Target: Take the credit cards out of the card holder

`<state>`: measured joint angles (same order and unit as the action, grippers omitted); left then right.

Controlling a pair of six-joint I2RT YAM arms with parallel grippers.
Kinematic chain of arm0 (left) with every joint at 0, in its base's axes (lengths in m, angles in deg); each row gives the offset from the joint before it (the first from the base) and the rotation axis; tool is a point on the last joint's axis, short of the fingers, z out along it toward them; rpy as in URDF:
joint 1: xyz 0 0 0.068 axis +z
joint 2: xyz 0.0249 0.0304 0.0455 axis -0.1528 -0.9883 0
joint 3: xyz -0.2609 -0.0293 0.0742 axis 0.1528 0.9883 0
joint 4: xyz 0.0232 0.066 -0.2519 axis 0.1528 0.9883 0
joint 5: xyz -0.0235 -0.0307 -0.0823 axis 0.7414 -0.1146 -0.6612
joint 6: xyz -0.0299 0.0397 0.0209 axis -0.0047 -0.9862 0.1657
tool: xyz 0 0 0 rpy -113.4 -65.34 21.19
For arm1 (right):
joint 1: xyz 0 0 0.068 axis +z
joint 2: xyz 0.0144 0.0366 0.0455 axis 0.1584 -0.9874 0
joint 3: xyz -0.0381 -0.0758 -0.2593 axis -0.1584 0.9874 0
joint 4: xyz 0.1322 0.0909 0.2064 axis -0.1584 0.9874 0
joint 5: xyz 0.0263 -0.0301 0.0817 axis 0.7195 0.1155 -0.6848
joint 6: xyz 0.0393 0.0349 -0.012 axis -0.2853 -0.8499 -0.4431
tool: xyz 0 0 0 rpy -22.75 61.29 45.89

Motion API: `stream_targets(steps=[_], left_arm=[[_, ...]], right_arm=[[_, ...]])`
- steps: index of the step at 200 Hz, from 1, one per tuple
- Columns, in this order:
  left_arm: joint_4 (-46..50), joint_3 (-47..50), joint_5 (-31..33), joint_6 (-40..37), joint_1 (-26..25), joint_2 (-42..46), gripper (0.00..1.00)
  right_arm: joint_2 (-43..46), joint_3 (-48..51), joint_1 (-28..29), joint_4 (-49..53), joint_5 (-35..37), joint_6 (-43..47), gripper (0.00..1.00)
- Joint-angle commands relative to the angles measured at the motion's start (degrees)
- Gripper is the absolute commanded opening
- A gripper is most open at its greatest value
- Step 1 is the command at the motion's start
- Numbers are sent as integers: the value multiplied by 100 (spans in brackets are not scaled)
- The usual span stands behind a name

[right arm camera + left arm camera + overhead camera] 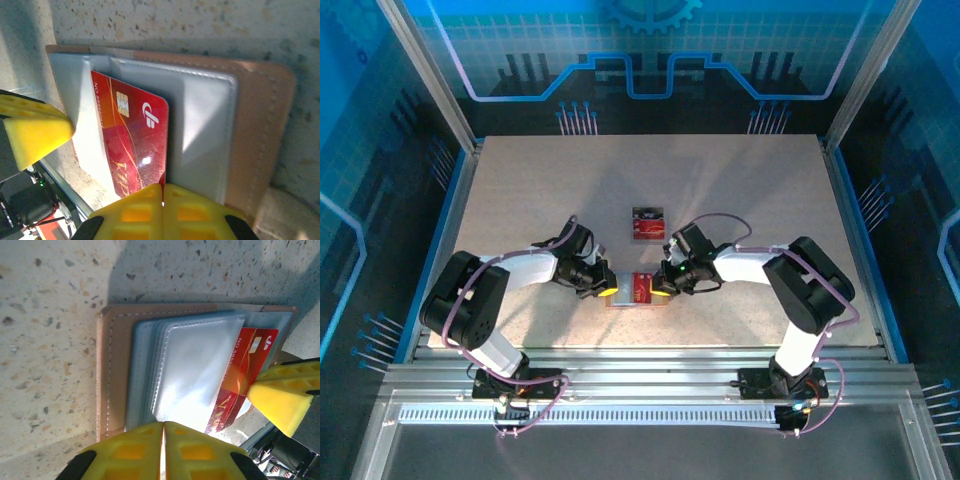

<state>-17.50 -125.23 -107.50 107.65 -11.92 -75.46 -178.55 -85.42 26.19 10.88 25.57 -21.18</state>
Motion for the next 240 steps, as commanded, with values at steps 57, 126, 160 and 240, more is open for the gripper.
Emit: stream_targets(steps=[57,126,160,240], left_arm=[[173,11,128,-87,67,-86,10],[146,25,107,-68,67,-59,10],[120,45,84,-46,67,-49,10],[381,-306,-83,47,3,339,12]], right_arm=[[289,-465,-83,1069,415,480,3],[325,-656,-62,1328,512,573,2],[290,-783,25,1355,501,525,4],[190,-577,-61,999,376,352,12]])
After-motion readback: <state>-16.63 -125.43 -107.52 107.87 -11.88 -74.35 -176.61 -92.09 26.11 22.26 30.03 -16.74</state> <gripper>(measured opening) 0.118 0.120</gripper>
